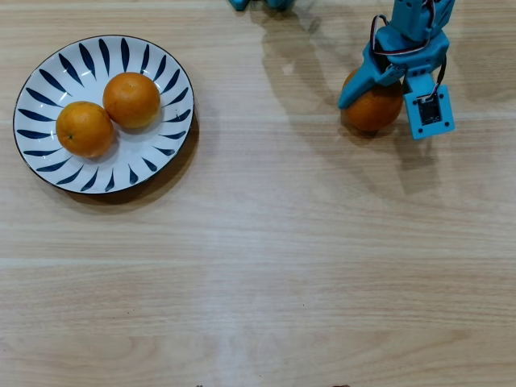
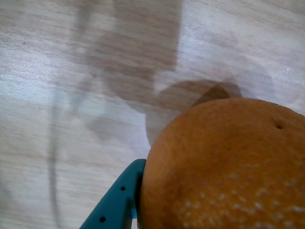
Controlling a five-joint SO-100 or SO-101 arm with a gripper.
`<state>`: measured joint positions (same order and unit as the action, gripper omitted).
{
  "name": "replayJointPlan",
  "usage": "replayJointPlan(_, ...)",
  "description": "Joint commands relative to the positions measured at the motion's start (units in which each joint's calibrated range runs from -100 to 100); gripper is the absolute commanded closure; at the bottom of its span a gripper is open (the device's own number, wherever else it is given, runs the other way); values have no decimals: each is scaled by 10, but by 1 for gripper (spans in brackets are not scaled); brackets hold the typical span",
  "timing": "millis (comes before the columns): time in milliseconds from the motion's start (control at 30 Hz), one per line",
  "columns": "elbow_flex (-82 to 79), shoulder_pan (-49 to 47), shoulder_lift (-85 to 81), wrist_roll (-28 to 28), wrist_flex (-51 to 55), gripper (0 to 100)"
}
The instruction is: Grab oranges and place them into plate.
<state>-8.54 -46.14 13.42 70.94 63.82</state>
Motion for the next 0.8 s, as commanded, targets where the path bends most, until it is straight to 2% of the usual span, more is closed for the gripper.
replayJointPlan(0,3,0,0,-1,-4,70)
replayJointPlan(100,28,10,-27,-4,15,70)
replayJointPlan(267,94,57,-90,-45,145,70)
replayJointPlan(333,138,107,-121,-77,218,70)
replayJointPlan(467,175,185,-169,-126,272,70)
replayJointPlan(500,179,233,-193,-161,278,70)
replayJointPlan(700,179,408,-248,-282,272,70)
replayJointPlan(767,179,494,-255,-332,272,70)
